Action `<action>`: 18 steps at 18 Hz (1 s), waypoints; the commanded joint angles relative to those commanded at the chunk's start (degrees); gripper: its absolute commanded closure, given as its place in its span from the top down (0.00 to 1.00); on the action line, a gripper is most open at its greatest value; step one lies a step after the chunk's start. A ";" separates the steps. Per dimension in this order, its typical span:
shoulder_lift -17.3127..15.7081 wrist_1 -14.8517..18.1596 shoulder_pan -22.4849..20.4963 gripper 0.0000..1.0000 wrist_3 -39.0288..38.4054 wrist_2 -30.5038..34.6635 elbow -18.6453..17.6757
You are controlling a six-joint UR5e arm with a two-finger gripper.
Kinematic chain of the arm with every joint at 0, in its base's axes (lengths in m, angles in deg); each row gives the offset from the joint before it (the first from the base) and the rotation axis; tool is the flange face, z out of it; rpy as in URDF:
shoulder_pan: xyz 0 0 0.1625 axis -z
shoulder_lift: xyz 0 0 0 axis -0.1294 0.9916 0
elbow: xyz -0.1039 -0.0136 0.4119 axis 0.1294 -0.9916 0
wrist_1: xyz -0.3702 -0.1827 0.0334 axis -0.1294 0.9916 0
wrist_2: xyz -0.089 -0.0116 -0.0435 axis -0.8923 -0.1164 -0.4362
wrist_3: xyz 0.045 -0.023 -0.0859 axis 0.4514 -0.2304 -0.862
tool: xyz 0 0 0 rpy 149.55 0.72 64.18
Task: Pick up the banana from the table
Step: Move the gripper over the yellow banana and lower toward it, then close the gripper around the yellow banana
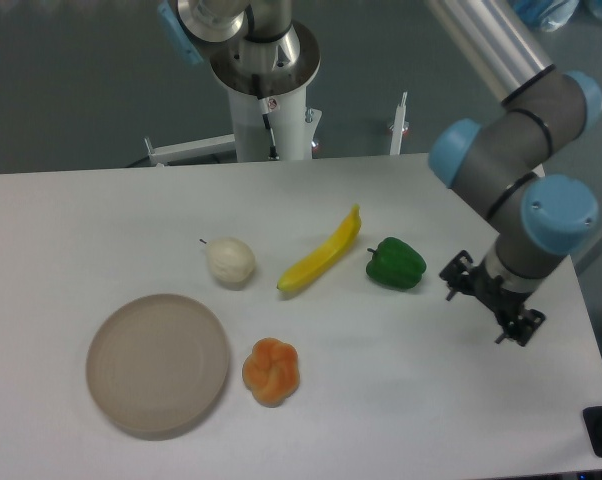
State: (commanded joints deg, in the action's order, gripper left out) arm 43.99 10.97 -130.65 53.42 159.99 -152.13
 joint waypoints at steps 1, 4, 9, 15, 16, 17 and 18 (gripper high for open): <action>-0.97 0.00 1.23 1.00 -0.97 -0.53 -1.67; -3.61 -0.09 4.30 1.00 -1.50 -1.50 -5.72; -10.38 -8.06 7.92 1.00 -2.56 -1.41 -22.41; -9.86 -17.05 9.85 1.00 -8.70 -1.24 -28.76; -9.68 -17.05 10.46 1.00 -9.75 -1.24 -28.76; -9.59 -17.14 10.99 1.00 -10.63 -0.97 -29.02; -9.51 -17.66 11.34 1.00 -11.34 -0.97 -29.72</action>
State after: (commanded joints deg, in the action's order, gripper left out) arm 34.48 -6.69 -119.31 42.08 159.02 -181.84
